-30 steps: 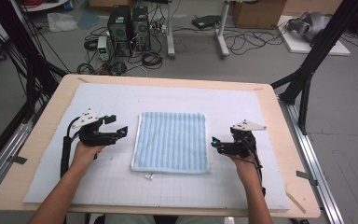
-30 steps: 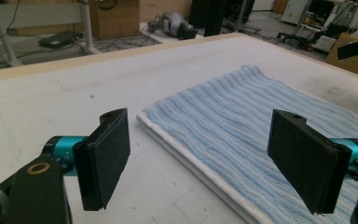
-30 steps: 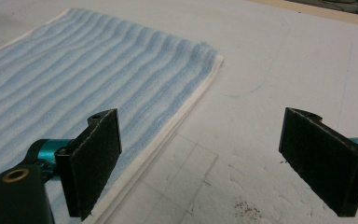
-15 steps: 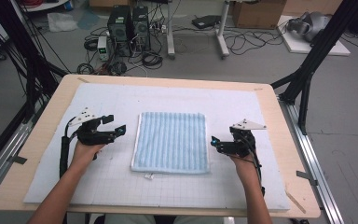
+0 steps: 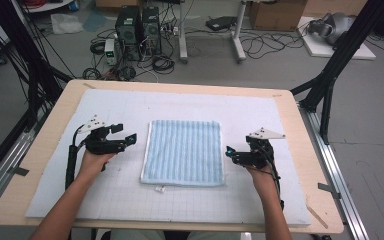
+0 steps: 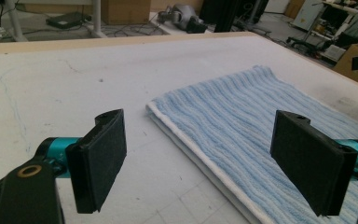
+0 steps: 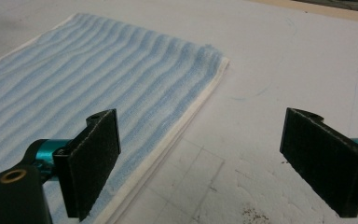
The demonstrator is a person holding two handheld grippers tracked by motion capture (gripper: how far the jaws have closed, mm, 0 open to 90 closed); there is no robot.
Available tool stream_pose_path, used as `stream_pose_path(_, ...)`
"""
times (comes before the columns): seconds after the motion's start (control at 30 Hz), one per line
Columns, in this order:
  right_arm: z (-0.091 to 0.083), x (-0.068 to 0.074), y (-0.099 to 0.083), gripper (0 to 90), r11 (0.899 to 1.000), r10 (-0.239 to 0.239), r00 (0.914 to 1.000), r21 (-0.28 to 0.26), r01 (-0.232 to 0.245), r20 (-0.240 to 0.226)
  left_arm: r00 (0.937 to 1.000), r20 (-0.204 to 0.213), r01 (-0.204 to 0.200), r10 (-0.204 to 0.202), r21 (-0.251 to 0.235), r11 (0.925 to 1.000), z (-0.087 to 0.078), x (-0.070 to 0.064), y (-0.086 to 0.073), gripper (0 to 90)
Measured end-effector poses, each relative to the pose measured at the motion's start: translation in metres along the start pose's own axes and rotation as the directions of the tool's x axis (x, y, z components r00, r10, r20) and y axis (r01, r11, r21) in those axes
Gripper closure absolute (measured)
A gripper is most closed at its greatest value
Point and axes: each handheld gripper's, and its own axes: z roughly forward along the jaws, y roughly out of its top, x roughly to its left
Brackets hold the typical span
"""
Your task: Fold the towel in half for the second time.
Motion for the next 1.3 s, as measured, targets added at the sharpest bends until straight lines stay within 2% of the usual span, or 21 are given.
stream_pose_path(0.17,-0.001,0.0,0.0,11.4,1.0,0.005,0.9999,-0.006,-0.005,-0.014,0.9999,0.002,0.013,-0.013,-0.022,0.9997,0.005,0.003,0.015,20.2)
stream_pose_path(0.27,-0.001,0.001,0.0,11.4,1.0,0.017,0.9993,-0.008,-0.017,-0.034,0.9998,-0.001,0.02,-0.02,0.01,0.9998,0.016,0.007,0.028,21.2)
stream_pose_path(0.37,0.001,0.002,0.001,11.4,1.0,0.007,0.9991,-0.005,-0.007,-0.042,0.9995,0.001,0.033,-0.033,0.031,0.999,0.028,0.01,0.038,22.1)
stream_pose_path(0.4,0.001,0.002,0.001,11.4,1.0,0.012,0.999,-0.001,-0.012,-0.044,0.9997,-0.006,0.023,-0.023,0.048,0.9986,0.035,0.011,0.04,22.2)
stream_pose_path(0.53,0.001,0.0,0.001,11.4,0.999,0.029,0.9977,-0.01,-0.03,-0.061,0.9997,-0.02,0.017,-0.015,0.104,0.9944,0.057,0.015,0.042,24.4)
stream_pose_path(0.57,0.001,0.0,0.001,11.4,0.999,0.034,0.9975,-0.014,-0.035,-0.062,0.9994,-0.031,0.016,-0.012,0.129,0.9916,0.064,0.016,0.041,24.8)
stream_pose_path(0.67,-0.001,-0.002,0.0,11.4,0.999,0.045,0.9966,-0.022,-0.047,-0.069,0.9972,-0.073,0.03,-0.018,0.161,0.9866,0.078,0.022,0.038,27.7)
stream_pose_path(0.8,-0.001,-0.003,0.0,11.4,0.998,0.056,0.9959,-0.02,-0.057,-0.072,0.9936,-0.112,0.033,-0.013,0.183,0.9825,0.091,0.025,0.035,30.9)
stream_pose_path(0.87,0.0,-0.003,0.0,11.4,0.998,0.058,0.9957,-0.017,-0.059,-0.072,0.993,-0.118,0.031,-0.008,0.192,0.9809,0.096,0.026,0.033,32.6)
stream_pose_path(0.97,0.0,-0.001,0.0,11.4,0.998,0.057,0.9955,-0.011,-0.058,-0.076,0.9936,-0.113,0.023,0.003,0.227,0.9737,0.105,0.024,0.03,34.4)
stream_pose_path(1.03,0.001,-0.001,0.0,11.4,0.998,0.054,0.9954,-0.011,-0.055,-0.079,0.9951,-0.098,0.012,0.014,0.262,0.9649,0.112,0.021,0.028,37.6)
stream_pose_path(1.1,0.0,-0.001,0.0,11.4,0.998,0.061,0.9948,-0.008,-0.062,-0.082,0.9939,-0.101,-0.013,0.045,0.296,0.9551,0.118,0.018,0.026,38.3)
stream_pose_path(1.17,0.0,-0.001,0.0,11.4,0.998,0.061,0.9947,-0.009,-0.062,-0.082,0.9938,-0.105,-0.005,0.038,0.298,0.9547,0.122,0.018,0.024,38.5)
stream_pose_path(1.27,0.0,-0.001,0.0,11.4,0.998,0.063,0.9946,-0.009,-0.064,-0.082,0.9927,-0.11,-0.013,0.051,0.326,0.9453,0.125,0.018,0.021,41.1)
stream_pose_path(1.3,0.0,-0.001,0.0,11.4,0.998,0.064,0.9946,-0.009,-0.065,-0.082,0.9922,-0.111,-0.019,0.058,0.326,0.9451,0.126,0.018,0.019,42.4)
